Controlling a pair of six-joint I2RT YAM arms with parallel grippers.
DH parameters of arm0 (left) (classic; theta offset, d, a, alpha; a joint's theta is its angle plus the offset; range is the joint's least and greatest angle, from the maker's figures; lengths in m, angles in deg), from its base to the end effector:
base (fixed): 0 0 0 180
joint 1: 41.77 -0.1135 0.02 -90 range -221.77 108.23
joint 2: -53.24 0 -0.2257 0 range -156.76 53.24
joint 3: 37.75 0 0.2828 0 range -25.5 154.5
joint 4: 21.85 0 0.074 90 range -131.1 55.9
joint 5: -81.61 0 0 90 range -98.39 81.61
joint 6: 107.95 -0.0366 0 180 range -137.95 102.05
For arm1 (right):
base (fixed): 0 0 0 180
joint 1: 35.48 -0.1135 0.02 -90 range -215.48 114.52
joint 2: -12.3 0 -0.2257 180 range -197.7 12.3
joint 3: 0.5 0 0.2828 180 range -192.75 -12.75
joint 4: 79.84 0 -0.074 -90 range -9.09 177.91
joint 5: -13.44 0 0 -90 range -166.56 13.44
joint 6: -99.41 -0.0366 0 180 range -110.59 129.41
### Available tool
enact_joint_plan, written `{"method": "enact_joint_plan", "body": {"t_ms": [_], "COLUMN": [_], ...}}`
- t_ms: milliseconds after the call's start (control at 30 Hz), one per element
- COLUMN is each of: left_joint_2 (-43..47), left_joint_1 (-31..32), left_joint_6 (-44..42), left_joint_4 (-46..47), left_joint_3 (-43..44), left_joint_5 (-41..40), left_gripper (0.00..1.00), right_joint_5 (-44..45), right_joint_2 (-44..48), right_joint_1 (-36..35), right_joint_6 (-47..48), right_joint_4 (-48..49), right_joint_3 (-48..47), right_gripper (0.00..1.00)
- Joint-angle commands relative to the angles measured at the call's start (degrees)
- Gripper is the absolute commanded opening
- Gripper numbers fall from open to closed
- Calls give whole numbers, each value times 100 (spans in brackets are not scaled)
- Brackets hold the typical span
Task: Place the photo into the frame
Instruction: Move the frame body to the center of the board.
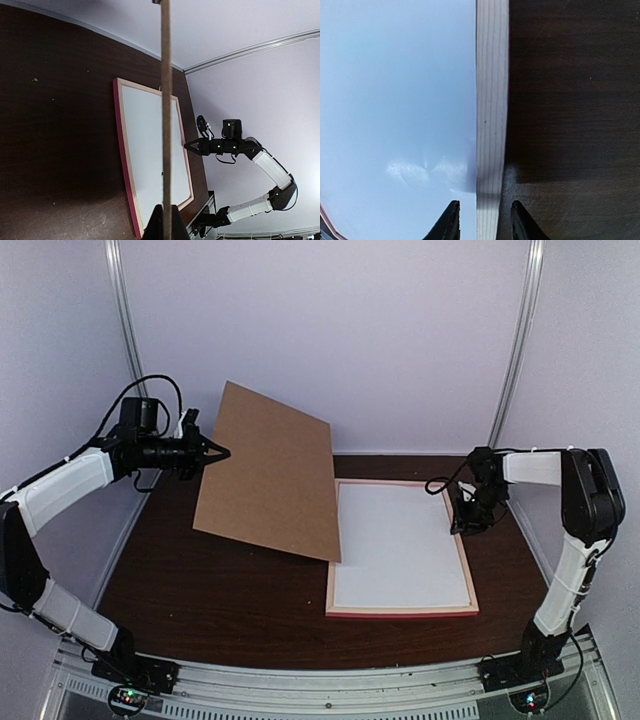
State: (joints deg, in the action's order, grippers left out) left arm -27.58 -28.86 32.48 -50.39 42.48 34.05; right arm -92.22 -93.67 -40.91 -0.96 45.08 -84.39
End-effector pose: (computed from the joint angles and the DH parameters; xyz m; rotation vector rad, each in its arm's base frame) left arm 0.3405 -0.1034 0.2842 -0.2325 2.2465 -1.4069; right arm 0.3658 0.0447 0.1177 0.0808 2.9245 0.4437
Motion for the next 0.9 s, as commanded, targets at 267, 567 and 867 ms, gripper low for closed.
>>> {"method": "enact_joint_plan", "body": {"t_ms": [267, 567, 867], "left_joint_2": [30, 48, 31], "left_joint_1": [54, 72, 155], "left_joint_6": [-4, -1, 53], "left_joint_4": [740, 778, 931], "left_joint_3": [197, 197, 174], "left_joint_5": [168, 159, 123], "left_gripper": [0, 0, 0], "right_joint_5": [-141, -246, -256], "right_joint_2": [-200, -231, -160], "right_joint_1": [58, 38, -252], "right_joint_6": [61, 31, -122], "right_joint_4": [160, 231, 327], "right_joint_3": [84, 130, 173], "right_gripper": [28, 17, 12]}}
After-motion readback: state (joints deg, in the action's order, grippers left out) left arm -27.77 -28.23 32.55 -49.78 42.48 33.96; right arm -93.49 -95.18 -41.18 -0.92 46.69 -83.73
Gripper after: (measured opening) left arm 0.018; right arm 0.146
